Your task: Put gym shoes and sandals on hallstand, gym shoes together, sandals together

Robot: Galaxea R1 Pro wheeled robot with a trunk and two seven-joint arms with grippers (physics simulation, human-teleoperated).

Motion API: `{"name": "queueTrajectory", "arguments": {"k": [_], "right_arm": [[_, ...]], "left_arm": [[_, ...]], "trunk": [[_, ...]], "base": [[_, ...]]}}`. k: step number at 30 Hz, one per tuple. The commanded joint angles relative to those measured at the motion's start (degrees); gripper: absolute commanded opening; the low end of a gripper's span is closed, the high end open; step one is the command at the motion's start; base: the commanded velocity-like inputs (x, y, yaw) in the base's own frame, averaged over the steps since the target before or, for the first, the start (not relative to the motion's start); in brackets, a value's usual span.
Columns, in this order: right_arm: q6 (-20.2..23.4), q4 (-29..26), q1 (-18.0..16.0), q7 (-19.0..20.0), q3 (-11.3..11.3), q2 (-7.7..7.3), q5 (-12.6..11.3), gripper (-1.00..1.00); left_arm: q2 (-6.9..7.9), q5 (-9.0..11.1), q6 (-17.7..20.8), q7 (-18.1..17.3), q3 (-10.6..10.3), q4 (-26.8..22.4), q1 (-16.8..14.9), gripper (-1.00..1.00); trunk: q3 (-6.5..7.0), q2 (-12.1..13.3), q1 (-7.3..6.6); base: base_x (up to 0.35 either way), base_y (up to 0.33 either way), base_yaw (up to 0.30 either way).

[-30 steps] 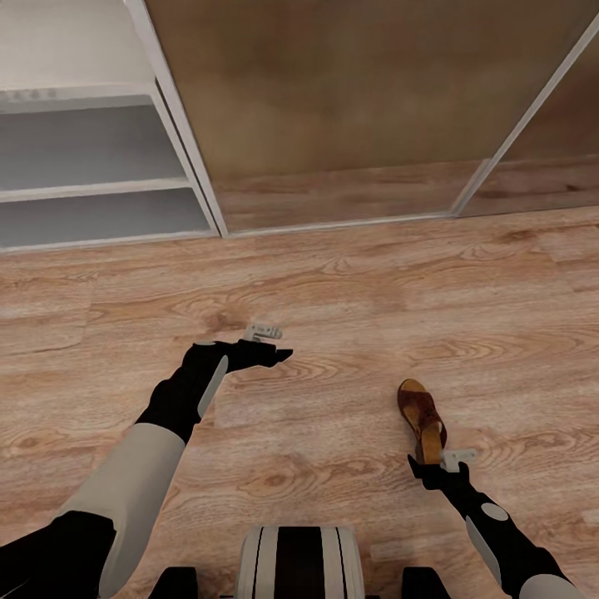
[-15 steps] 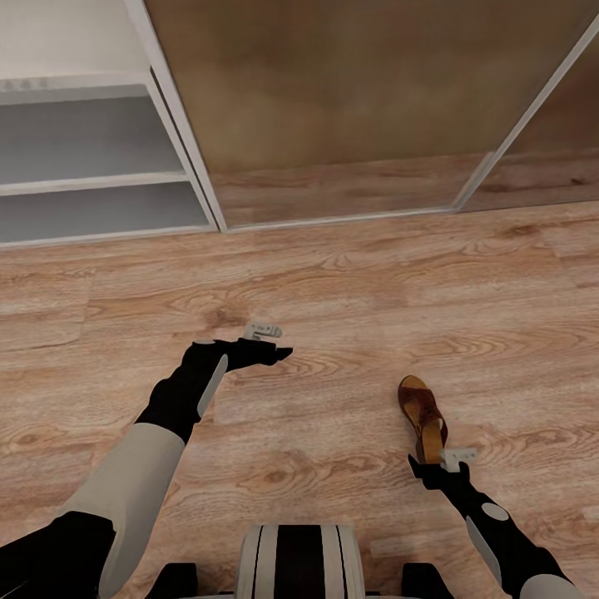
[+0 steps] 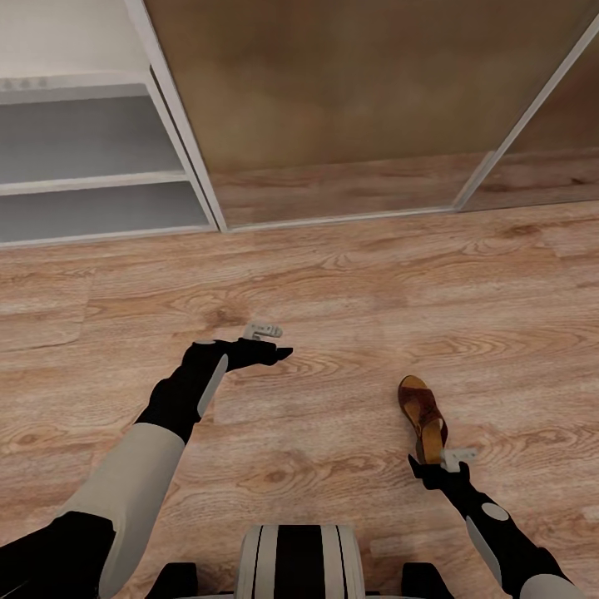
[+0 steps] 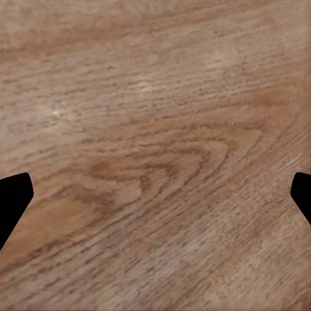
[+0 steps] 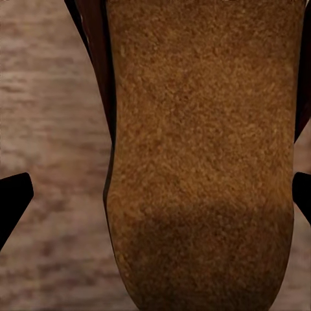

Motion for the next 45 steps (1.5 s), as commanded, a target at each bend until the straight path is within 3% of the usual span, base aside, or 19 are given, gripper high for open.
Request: {"name": "queueTrajectory", "arguments": {"k": [1, 3, 4, 28, 29, 45], "right_arm": [[-0.14, 0.06, -0.02, 0.53, -0.32, 0.03, -0.14, 1.00], [-0.17, 0.04, -0.01, 0.53, -0.32, 0.03, -0.14, 1.00], [-0.15, 0.04, -0.03, 0.53, -0.35, 0.03, -0.14, -1.00], [-0.14, 0.01, -0.04, 0.53, -0.40, 0.03, -0.14, -1.00], [-0.13, 0.01, -0.03, 0.59, -0.32, 0.03, -0.23, -1.00], [-0.14, -0.11, -0.07, 0.53, -0.32, 0.47, -0.27, -1.00]], "left_arm": [[0.01, 0.17, 0.38, -0.05, 0.02, -0.05, -0.02, 1.00], [0.03, 0.17, 0.38, -0.05, 0.02, -0.07, -0.06, 1.00], [0.04, 0.17, 0.38, -0.05, 0.02, -0.06, -0.09, 1.00], [0.17, 0.17, 0.38, 0.11, 0.02, -0.13, -0.27, 1.00], [0.39, 0.08, 4.10, 0.13, 0.11, -0.21, -0.44, 1.00], [0.34, 0.11, 4.42, 0.13, 0.03, -4.66, 0.18, 1.00]], "trunk": [[-0.03, -0.01, -0.01], [-0.03, -0.01, -0.01], [-0.03, -0.01, -0.01], [-0.03, -0.01, -0.01], [0.19, 0.00, -0.03], [3.74, 0.22, -0.45]], "base": [[0.000, 0.000, 0.000], [0.000, 0.000, 0.000], [0.000, 0.000, 0.000], [0.000, 0.000, 0.000], [0.000, 0.000, 0.000], [0.000, 0.000, 0.000]]}}
